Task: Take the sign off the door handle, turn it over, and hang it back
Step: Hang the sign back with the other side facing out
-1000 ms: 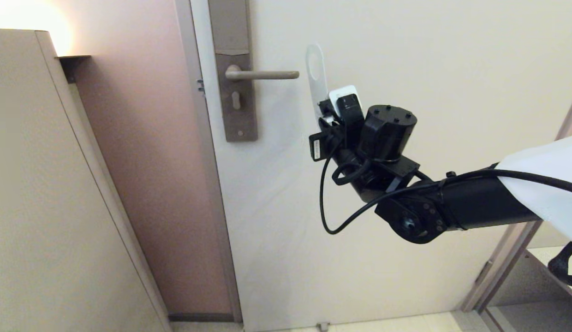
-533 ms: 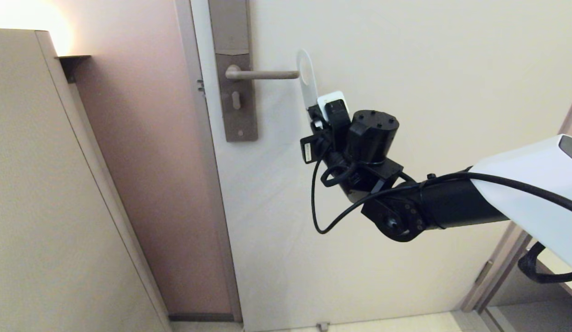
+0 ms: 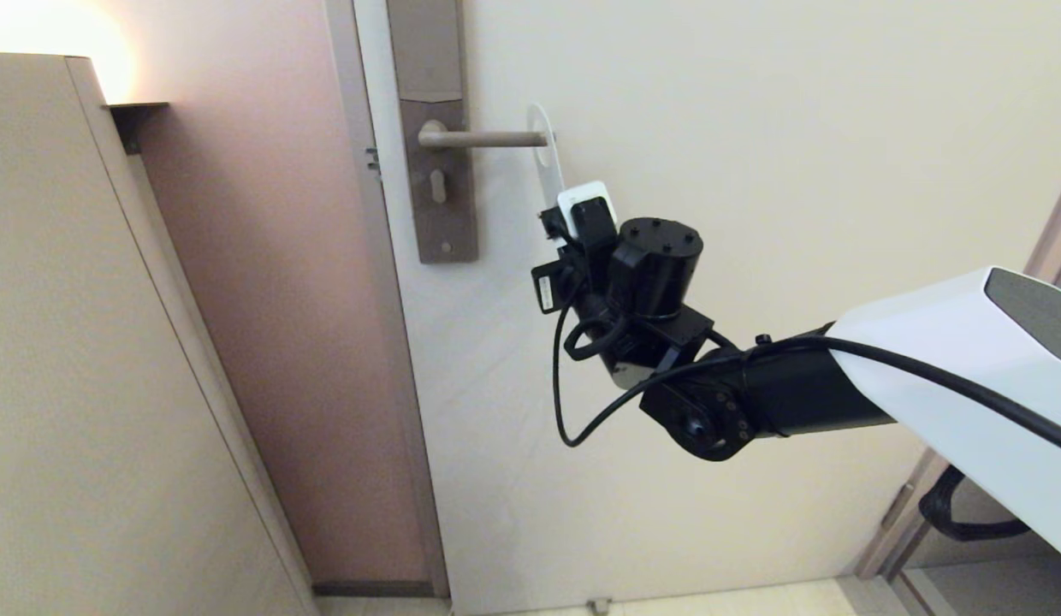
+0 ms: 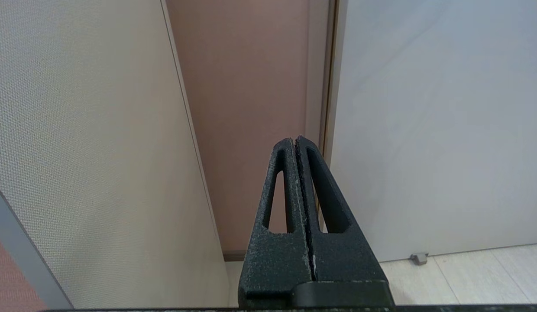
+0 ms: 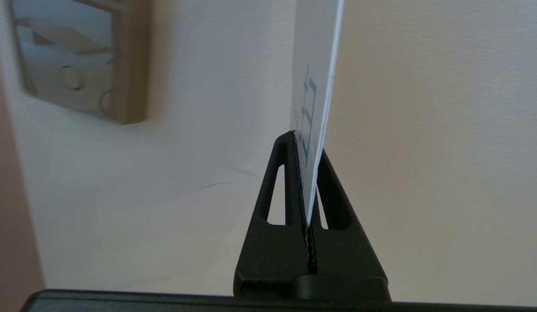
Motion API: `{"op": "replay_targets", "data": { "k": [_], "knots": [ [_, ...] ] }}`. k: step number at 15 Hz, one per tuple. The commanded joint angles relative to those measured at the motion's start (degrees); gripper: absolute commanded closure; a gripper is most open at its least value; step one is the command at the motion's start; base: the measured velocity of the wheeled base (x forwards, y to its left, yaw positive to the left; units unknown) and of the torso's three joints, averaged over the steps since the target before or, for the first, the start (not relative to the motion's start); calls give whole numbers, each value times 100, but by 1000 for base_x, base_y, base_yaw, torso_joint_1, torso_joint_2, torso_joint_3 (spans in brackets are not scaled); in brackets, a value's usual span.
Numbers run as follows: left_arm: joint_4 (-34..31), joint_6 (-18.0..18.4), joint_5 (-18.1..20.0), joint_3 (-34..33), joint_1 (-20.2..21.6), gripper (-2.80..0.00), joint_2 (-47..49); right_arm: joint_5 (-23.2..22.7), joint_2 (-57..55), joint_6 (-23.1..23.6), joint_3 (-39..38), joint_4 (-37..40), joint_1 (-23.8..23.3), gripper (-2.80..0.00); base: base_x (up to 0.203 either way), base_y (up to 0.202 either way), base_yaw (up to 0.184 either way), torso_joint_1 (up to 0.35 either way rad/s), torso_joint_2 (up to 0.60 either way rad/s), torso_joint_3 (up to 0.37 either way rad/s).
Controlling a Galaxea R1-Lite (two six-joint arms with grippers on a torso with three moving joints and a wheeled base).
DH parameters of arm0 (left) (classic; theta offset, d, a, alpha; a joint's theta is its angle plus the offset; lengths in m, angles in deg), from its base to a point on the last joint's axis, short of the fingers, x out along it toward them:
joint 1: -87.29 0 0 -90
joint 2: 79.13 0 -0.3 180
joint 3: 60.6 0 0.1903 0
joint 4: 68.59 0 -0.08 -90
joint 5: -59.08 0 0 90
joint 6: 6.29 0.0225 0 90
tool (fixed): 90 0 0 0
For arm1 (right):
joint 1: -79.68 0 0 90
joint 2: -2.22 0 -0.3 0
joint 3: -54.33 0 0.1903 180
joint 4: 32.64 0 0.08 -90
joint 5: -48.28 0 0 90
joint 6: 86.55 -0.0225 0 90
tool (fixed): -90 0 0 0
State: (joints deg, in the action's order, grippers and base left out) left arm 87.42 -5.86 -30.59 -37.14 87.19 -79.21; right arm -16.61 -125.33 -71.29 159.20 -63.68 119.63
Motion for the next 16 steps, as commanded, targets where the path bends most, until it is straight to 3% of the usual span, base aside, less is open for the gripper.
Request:
{"op": "replay_targets", "data": {
  "k": [1,16],
  "knots": [
    [1,1,2,-1,1,0,7,45,-59,20,58,-26,56,0,0,0,0,0,0,0],
    [1,1,2,-1,1,0,7,1004,-718,311,1137,185,576,0,0,0,0,0,0,0]
  ]
}}
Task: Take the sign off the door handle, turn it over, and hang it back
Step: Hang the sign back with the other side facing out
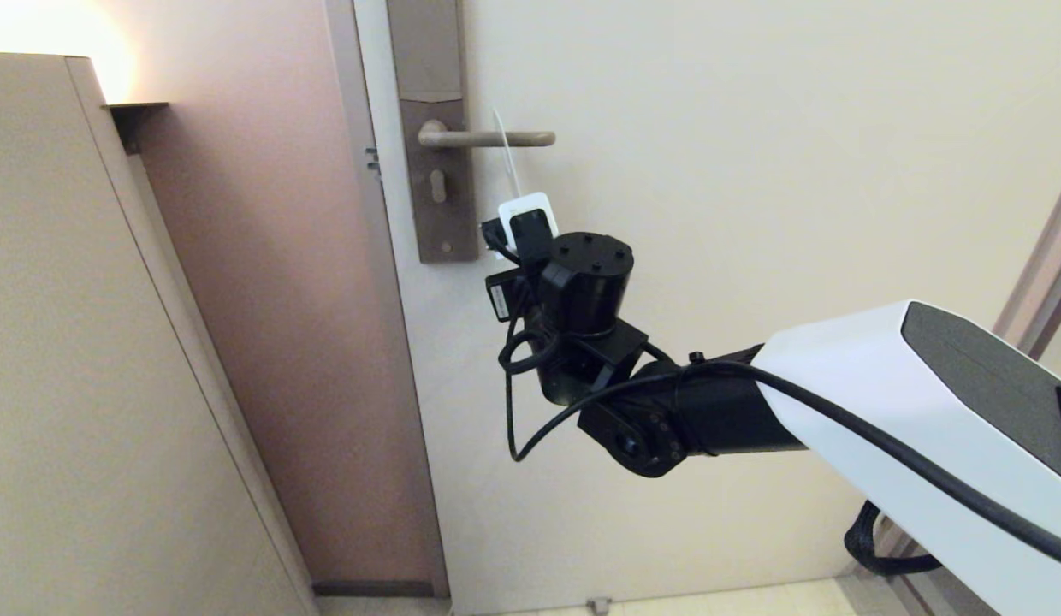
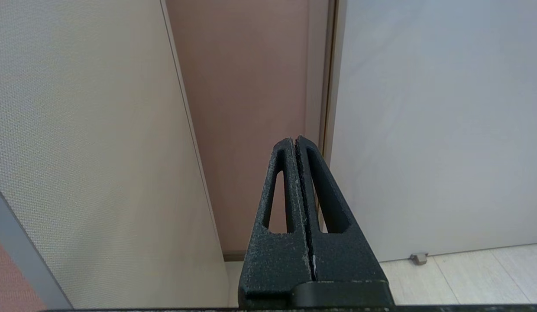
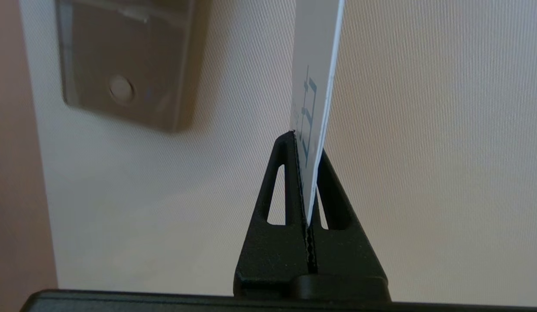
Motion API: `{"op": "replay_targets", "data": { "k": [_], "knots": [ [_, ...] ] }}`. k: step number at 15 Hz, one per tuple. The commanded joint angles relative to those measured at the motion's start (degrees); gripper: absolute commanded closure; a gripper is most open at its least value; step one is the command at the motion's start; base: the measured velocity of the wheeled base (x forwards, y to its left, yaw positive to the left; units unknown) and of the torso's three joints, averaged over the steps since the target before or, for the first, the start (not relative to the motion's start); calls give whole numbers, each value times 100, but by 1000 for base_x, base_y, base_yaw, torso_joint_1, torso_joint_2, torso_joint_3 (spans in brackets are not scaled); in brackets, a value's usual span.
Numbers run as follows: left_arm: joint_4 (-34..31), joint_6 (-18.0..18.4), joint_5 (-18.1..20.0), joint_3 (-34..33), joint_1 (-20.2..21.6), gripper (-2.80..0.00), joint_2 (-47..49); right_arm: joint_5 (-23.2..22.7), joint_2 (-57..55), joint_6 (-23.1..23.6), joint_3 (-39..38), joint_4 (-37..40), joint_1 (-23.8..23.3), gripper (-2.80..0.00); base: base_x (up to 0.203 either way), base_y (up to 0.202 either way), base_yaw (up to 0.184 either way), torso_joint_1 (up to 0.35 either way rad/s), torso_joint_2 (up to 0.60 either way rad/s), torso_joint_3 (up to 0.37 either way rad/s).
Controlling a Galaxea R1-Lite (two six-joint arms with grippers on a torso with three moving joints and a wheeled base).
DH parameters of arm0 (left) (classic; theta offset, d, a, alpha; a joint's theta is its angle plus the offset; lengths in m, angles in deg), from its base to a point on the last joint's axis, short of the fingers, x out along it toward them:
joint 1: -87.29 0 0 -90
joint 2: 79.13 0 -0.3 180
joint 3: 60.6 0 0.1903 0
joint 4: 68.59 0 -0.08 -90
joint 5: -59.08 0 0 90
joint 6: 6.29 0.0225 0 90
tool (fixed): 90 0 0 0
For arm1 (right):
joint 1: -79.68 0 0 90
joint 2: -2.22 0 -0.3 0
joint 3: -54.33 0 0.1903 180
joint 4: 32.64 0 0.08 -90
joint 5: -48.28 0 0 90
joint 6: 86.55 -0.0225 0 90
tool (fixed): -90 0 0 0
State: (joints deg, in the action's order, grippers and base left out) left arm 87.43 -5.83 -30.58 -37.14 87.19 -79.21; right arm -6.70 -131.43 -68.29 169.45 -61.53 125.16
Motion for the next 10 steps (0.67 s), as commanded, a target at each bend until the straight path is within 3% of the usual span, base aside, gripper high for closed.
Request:
{"op": "replay_targets", "data": {
  "k": [1,6,10],
  "knots": [
    [-1,-2,1,-1,1,0,7,42,-167,72,245,-9,38,0,0,0,0,0,0,0],
    [-1,-2,1,-1,1,0,7,647,-541,160,943,127,194,0,0,0,0,0,0,0],
    [-1,-2,1,-1,1,0,7,952,-583,180,1004,201,273,0,0,0,0,0,0,0]
  ]
}}
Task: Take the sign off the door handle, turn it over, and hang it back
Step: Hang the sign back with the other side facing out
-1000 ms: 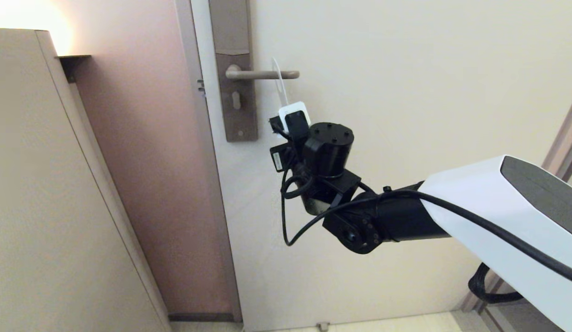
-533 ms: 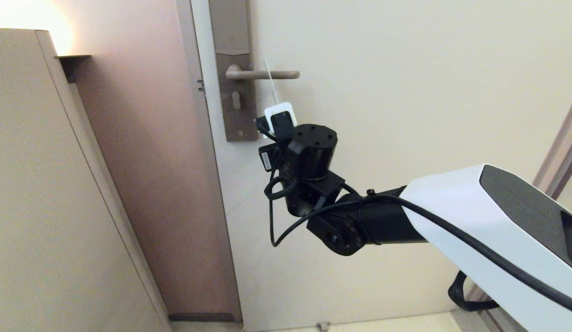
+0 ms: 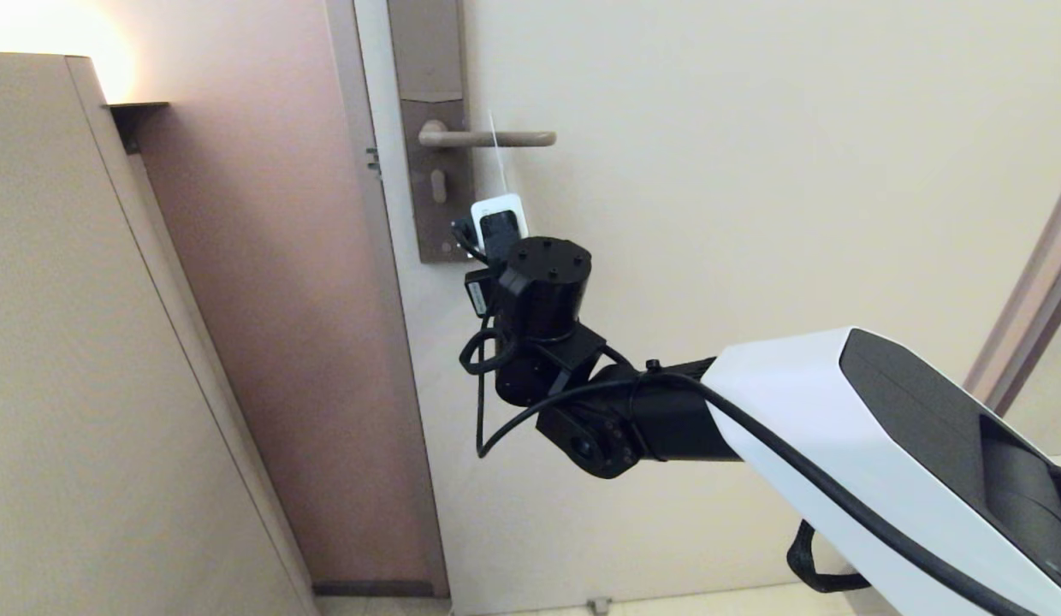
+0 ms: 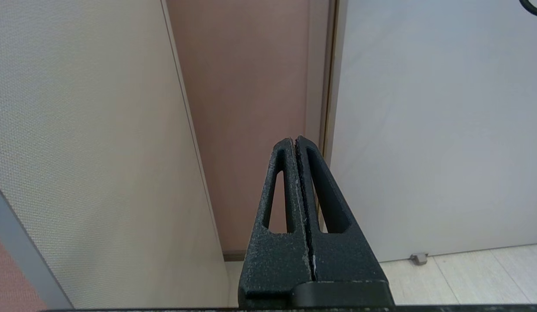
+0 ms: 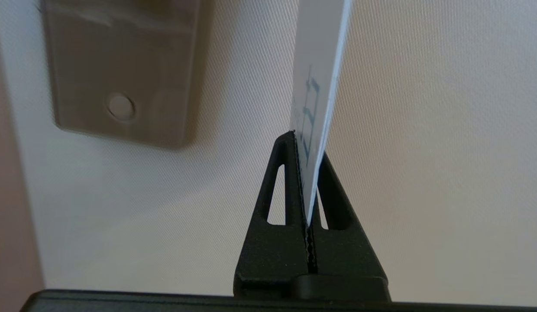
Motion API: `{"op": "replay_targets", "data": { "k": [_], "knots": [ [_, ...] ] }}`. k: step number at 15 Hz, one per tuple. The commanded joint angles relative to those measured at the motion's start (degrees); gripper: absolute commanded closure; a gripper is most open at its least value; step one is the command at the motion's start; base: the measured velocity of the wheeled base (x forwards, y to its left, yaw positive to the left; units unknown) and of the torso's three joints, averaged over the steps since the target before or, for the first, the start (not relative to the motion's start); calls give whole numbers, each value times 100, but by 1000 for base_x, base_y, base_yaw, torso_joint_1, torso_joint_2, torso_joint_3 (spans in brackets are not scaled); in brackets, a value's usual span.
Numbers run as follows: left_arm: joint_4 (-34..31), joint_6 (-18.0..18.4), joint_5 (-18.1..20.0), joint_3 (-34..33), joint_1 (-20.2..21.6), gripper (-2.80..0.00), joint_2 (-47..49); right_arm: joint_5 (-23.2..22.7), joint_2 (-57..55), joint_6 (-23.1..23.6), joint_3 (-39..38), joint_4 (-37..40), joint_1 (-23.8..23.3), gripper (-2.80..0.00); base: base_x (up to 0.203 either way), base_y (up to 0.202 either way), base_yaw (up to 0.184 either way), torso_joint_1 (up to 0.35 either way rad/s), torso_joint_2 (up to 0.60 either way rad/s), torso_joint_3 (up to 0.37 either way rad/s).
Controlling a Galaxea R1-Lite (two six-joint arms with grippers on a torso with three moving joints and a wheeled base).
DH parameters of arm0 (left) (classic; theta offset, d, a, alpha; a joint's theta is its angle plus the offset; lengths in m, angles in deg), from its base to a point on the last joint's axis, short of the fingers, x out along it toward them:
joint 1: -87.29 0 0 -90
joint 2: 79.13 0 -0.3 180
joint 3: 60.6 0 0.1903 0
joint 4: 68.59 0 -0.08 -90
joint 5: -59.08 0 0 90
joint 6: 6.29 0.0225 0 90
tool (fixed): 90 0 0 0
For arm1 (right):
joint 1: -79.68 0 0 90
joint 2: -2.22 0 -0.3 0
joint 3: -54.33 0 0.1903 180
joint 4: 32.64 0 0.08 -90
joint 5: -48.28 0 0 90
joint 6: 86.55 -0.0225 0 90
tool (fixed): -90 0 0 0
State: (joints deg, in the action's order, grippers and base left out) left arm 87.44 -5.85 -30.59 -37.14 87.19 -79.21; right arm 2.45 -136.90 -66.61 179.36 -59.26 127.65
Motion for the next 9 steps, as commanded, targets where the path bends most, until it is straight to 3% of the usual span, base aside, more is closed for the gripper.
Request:
{"op": "replay_targets", "data": {
  "k": [1,9],
  "knots": [
    [-2,0,2,-1,1,0,7,211,-35,25,30,27,59,0,0,0,0,0,0,0],
    [-2,0,2,6,1,0,7,917,-413,201,960,325,356,0,0,0,0,0,0,0]
  ]
}}
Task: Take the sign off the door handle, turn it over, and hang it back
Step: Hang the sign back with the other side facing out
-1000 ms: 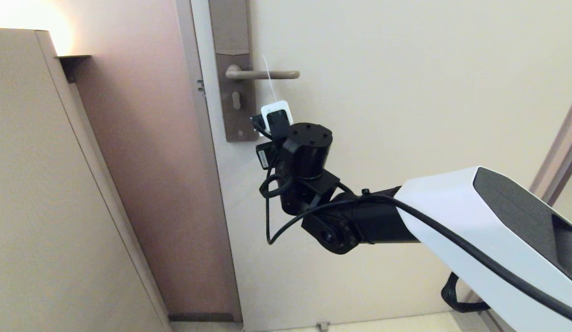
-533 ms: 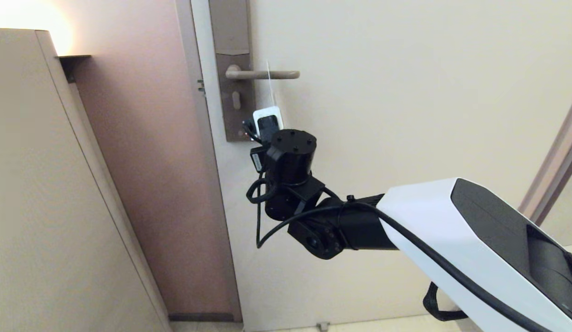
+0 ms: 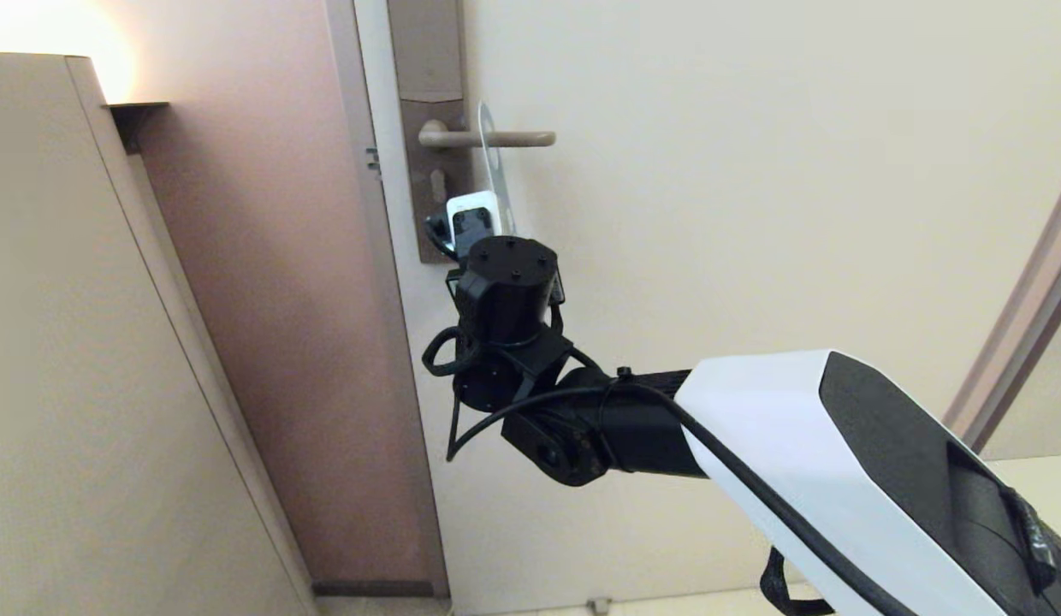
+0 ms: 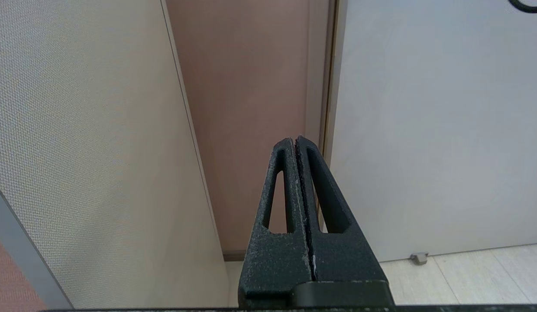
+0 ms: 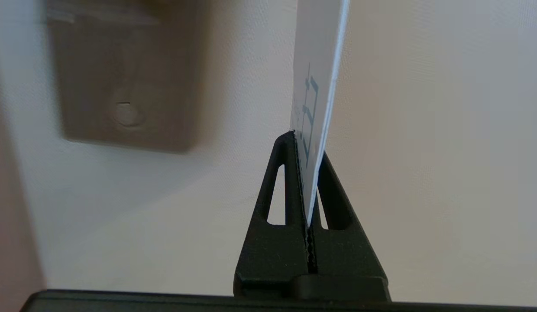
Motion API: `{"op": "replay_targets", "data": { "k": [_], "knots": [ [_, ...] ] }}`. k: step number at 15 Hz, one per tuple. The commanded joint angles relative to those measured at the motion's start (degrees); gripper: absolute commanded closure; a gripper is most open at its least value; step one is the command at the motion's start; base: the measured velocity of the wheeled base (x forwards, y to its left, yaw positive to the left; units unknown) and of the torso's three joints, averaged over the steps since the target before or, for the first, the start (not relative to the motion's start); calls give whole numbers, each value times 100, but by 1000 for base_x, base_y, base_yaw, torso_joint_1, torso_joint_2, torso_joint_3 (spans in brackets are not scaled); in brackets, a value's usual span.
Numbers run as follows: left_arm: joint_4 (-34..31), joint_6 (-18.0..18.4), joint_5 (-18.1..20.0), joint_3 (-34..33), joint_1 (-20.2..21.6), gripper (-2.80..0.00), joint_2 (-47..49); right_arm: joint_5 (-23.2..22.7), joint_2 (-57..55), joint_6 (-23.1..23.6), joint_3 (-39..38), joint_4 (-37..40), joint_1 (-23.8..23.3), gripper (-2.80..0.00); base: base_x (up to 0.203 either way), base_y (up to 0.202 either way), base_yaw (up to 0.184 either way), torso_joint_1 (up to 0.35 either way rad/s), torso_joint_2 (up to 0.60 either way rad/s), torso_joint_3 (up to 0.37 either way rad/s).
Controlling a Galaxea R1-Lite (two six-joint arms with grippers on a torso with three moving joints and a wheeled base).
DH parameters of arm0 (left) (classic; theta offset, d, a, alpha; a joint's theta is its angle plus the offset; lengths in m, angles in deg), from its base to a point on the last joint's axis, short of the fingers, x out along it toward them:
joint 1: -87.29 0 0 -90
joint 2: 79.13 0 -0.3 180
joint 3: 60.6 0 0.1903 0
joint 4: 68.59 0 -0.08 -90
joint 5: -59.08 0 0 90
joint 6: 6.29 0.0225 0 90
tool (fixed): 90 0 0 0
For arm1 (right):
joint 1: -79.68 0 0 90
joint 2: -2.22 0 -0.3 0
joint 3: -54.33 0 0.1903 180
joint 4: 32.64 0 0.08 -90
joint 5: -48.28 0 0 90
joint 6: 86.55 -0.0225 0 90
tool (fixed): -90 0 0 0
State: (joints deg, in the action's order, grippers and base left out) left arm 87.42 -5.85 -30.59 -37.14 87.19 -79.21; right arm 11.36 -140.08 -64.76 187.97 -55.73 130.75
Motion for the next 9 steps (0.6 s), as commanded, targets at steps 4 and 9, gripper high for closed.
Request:
{"op": "replay_targets", "data": {
  "k": [4,9],
  "knots": [
    [1,0,2,-1,1,0,7,36,-175,44,223,58,184,0,0,0,0,0,0,0],
    [1,0,2,1,1,0,7,185,-272,45,232,58,333,0,0,0,0,0,0,0]
  ]
}}
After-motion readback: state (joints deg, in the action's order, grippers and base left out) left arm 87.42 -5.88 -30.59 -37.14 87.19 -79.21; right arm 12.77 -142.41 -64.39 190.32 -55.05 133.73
